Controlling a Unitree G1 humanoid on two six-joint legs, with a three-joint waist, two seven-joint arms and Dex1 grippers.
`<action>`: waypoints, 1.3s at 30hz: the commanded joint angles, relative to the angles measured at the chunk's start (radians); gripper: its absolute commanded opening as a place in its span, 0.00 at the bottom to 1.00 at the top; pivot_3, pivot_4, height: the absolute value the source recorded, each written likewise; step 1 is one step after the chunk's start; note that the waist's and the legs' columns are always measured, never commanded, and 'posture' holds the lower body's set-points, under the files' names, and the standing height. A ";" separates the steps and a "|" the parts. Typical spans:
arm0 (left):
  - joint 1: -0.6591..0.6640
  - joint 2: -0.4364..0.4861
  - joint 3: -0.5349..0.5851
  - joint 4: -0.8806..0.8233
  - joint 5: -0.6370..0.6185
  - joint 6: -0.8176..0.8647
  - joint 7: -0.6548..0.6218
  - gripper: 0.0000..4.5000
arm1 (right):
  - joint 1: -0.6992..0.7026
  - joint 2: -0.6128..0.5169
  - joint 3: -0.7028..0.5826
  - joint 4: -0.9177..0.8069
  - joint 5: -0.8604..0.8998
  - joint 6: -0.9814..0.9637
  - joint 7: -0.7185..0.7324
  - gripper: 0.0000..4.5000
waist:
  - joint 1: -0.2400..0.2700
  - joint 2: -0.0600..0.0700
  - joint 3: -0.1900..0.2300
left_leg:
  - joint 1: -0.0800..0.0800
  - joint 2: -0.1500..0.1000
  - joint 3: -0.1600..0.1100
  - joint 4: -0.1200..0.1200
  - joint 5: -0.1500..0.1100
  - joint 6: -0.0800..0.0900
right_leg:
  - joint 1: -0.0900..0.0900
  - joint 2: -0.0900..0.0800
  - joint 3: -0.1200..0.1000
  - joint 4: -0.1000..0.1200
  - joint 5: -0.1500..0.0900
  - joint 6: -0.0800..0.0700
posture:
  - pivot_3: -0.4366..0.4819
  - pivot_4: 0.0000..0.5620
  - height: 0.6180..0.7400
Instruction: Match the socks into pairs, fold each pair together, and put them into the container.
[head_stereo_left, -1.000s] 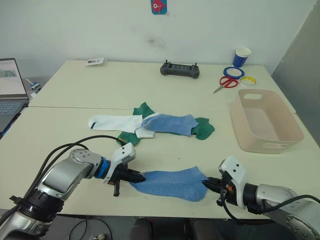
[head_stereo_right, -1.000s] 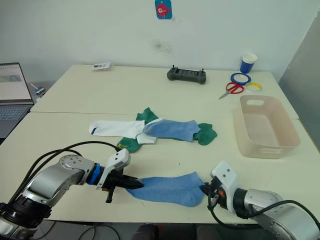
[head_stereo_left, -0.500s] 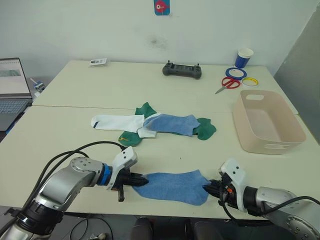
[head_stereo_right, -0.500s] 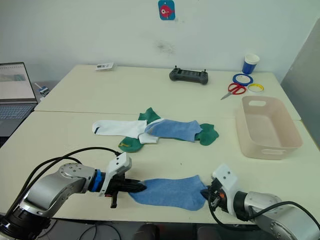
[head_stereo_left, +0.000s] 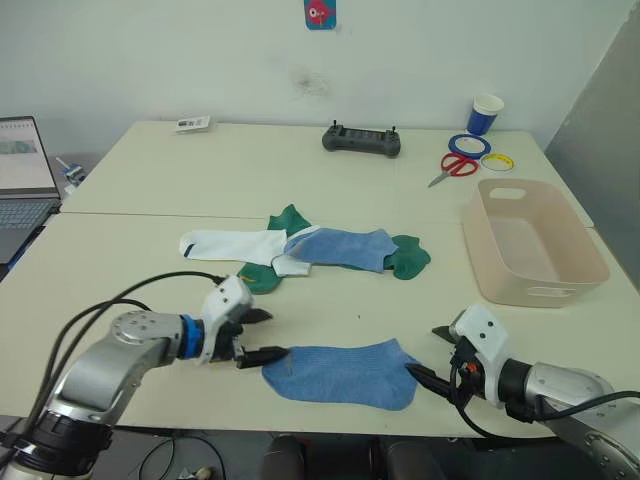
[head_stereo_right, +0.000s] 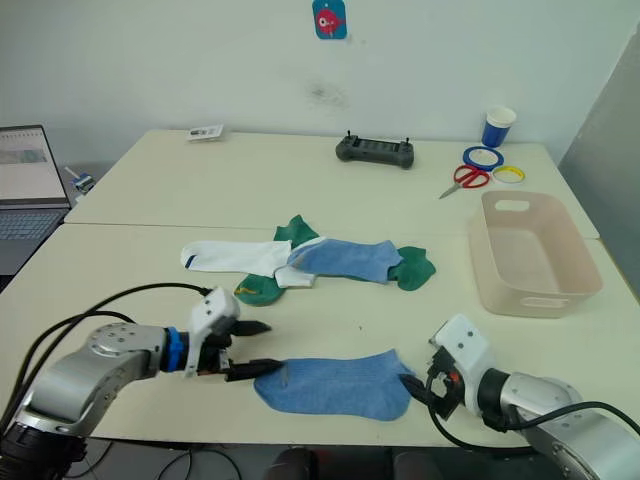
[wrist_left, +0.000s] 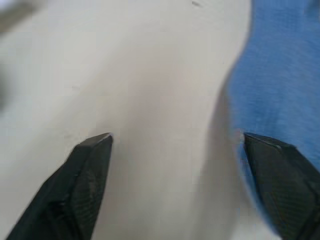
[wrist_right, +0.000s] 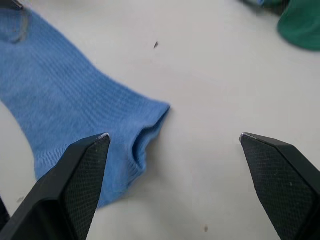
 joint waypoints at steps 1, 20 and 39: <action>-0.016 0.002 0.058 0.015 -0.008 -0.038 0.004 0.99 | -0.048 0.000 -0.042 -0.036 -0.003 -0.061 0.017 1.00 | 0.000 0.000 0.000 | 0.000 0.000 0.000 0.000 0.000 0.000 | 0.000 0.000 0.000 0.000 0.000 0.000 | 0.48 0.27 1.00; -0.441 -0.116 -0.084 0.666 0.423 -0.874 0.072 0.99 | -0.247 -0.046 -0.004 -0.067 -0.042 -0.140 0.068 1.00 | 0.005 -0.001 0.000 | -0.001 0.000 0.000 0.000 0.000 0.000 | 0.000 0.000 -0.001 -0.001 0.000 0.000 | 0.48 0.27 1.00; -0.742 -0.280 -0.243 1.154 0.675 -1.278 0.174 0.73 | -0.247 -0.036 0.014 -0.080 -0.048 -0.115 0.033 1.00 | -0.002 -0.001 0.000 | -0.002 0.000 0.000 0.001 0.000 0.000 | 0.000 0.001 -0.001 0.000 0.001 0.001 | 0.48 0.27 1.00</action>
